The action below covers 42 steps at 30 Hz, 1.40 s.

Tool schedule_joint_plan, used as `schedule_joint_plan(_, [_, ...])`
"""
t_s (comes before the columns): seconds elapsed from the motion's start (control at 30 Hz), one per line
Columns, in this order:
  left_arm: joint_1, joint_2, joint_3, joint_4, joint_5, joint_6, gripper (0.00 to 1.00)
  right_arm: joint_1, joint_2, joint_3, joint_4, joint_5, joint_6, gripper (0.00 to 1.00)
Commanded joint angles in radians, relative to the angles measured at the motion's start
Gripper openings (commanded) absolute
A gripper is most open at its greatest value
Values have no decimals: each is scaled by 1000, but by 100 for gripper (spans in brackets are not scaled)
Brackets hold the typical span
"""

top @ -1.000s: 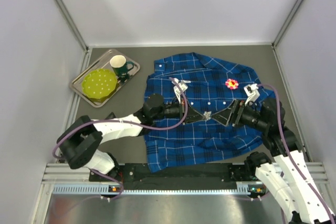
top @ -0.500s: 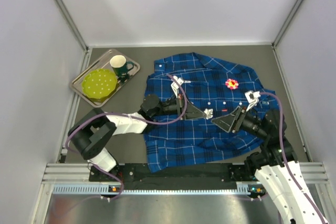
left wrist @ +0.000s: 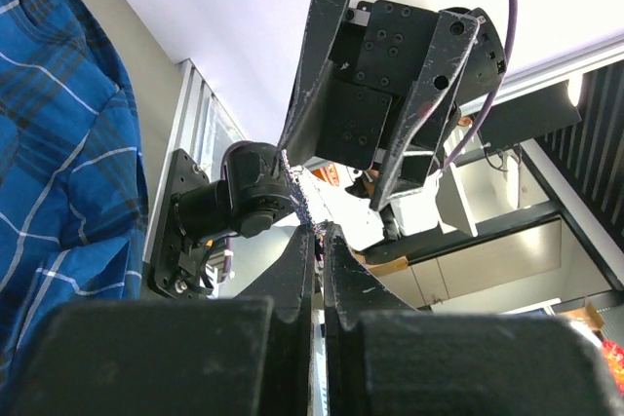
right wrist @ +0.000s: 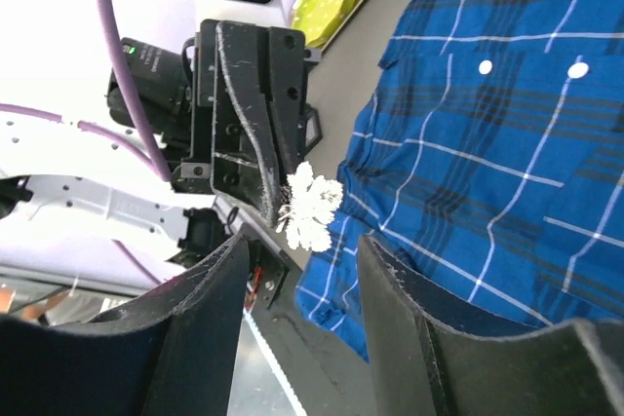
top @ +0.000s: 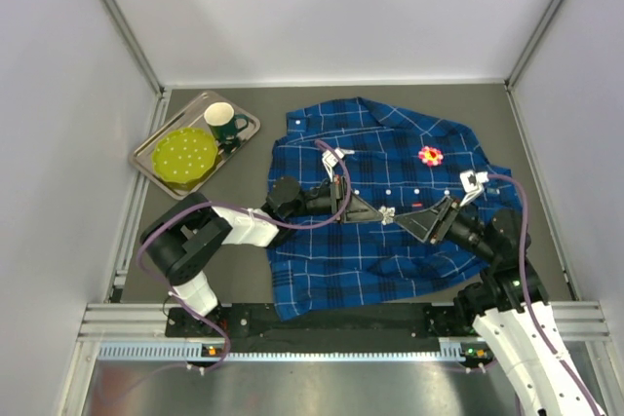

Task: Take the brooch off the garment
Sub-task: Pass from the left arm to the right

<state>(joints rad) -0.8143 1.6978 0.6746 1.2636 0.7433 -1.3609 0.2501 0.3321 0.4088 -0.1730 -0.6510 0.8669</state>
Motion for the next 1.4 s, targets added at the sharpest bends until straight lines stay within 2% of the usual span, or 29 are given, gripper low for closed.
schedule_joint_plan(0.0, [1, -50, 3, 275, 4, 5, 0, -8, -47, 67, -123, 106, -66, 49])
schedule_joint_plan(0.27, [0, -17, 14, 385, 2, -76, 0, -8, -15, 42, -14, 27, -11, 38])
schedule_joint_plan(0.47, [-8, 7, 26, 434, -7, -110, 0, -8, 13, 5, 50, -13, 35, 35])
schedule_joint_plan(0.6, [-16, -3, 28, 433, -7, -107, 0, -8, 7, -19, 78, -26, 66, 36])
schedule_joint_plan(0.77, [-19, -38, 26, 381, -5, -70, 0, -8, -13, -28, 36, -6, 63, 42])
schedule_joint_plan(0.93, [-29, -36, 37, 373, -4, -66, 0, -8, 11, -62, 122, -41, 121, 39])
schedule_joint_plan(1.07, [-31, -20, 45, 391, -8, -78, 0, -8, 19, -74, 153, -52, 135, 31])
schedule_joint_plan(1.27, [-42, -10, 57, 396, -10, -83, 0, -9, 22, -97, 220, -58, 176, 24])
schedule_joint_plan(1.33, [-48, -6, 57, 395, -7, -81, 0, -8, 25, -96, 230, -55, 187, 19])
schedule_joint_plan(1.37, [-48, -3, 54, 395, -7, -81, 0, -8, 24, -93, 230, -53, 187, 11])
